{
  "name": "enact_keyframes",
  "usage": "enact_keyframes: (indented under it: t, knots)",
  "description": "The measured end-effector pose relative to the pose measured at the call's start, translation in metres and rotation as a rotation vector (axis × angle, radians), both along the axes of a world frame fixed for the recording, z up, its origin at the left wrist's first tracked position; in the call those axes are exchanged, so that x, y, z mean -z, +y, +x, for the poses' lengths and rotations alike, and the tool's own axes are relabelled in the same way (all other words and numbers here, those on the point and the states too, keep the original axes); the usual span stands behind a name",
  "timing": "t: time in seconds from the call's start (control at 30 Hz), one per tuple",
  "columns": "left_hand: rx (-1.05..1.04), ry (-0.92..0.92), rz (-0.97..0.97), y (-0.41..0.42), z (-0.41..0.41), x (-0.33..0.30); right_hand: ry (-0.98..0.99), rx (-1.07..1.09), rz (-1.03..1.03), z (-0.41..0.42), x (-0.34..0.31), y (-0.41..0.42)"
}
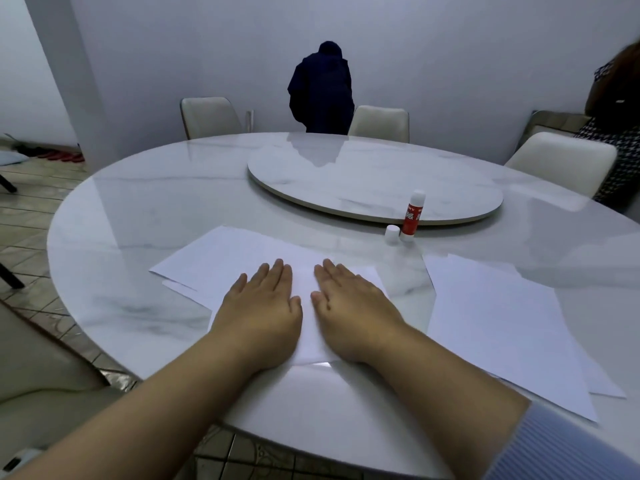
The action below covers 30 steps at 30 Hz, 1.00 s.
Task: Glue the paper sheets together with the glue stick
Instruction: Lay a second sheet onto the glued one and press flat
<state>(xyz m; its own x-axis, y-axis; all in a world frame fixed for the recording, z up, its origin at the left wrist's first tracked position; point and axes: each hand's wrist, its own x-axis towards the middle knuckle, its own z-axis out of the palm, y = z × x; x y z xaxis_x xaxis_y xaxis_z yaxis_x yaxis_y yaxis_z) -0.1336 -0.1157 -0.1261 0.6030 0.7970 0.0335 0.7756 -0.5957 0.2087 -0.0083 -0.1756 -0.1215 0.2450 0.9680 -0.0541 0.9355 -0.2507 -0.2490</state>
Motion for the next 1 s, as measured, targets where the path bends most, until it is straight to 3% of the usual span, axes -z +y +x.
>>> enact_keyframes:
  t: [0.47,0.67,0.87,1.0]
  knots:
    - [-0.180,0.013,-0.029,0.005,-0.020,-0.002,0.015,0.178,-0.006,0.017,-0.004,-0.020]
    - [-0.263,-0.014,-0.029,0.005,-0.019,0.001,0.009,0.218,0.140,0.014,-0.020,-0.025]
    - [-0.281,-0.068,-0.016,0.005,-0.017,0.002,0.420,0.351,0.179,0.026,-0.044,-0.035]
    - [-0.283,-0.107,-0.044,0.008,-0.017,0.000,0.633,0.282,0.267,0.030,-0.046,-0.049]
